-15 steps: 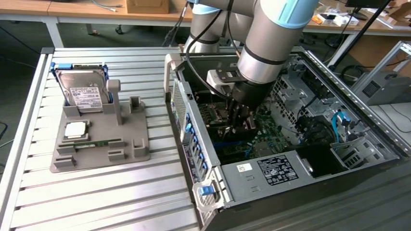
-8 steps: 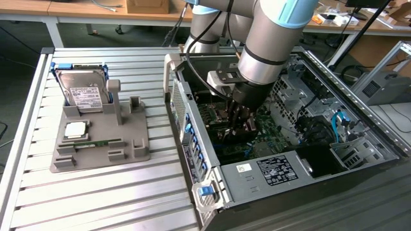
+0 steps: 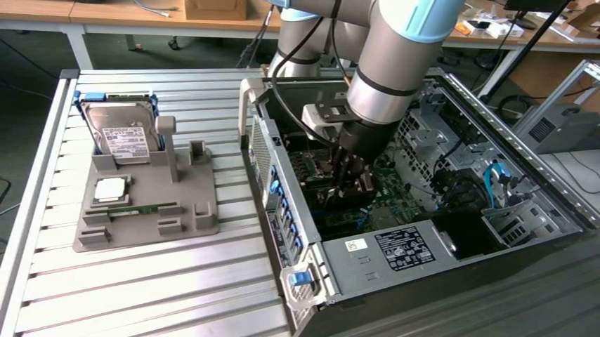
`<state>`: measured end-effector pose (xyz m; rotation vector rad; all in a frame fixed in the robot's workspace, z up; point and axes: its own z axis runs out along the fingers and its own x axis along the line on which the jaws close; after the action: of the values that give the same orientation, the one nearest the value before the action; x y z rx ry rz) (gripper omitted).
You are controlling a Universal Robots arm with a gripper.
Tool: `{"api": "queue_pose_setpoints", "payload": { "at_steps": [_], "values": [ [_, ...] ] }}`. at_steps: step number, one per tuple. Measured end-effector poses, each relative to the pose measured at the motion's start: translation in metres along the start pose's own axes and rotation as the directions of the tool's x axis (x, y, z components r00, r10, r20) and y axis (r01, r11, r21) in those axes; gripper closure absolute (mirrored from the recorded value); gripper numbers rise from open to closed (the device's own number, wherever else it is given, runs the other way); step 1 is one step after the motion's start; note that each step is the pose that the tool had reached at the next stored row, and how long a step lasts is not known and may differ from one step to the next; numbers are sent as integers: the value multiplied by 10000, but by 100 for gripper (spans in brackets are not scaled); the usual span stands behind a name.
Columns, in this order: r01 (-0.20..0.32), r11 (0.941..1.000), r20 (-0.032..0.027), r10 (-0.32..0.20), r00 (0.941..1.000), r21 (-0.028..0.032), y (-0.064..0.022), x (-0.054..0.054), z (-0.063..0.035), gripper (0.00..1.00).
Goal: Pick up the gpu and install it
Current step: 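Insert the gpu into the slot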
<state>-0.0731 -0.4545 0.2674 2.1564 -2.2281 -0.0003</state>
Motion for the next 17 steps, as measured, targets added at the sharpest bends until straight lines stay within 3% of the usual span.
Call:
{"api": "queue_pose_setpoints", "payload": {
  "at_steps": [2, 5, 11, 14, 17],
  "values": [
    [-5, 10000, 58, 5, 10000, -2, -5, -1, 11, 73],
    [-21, 10000, 93, 21, 10000, -6, -27, -2, 23, 73],
    [-27, 10000, 257, 27, 9997, -11, -28, 2, 35, 73],
    [-24, 10000, 304, 25, 9995, -13, -13, 3, 44, 73],
    [-24, 10000, 314, 25, 9995, -13, -11, 3, 47, 73]
  ]
}}
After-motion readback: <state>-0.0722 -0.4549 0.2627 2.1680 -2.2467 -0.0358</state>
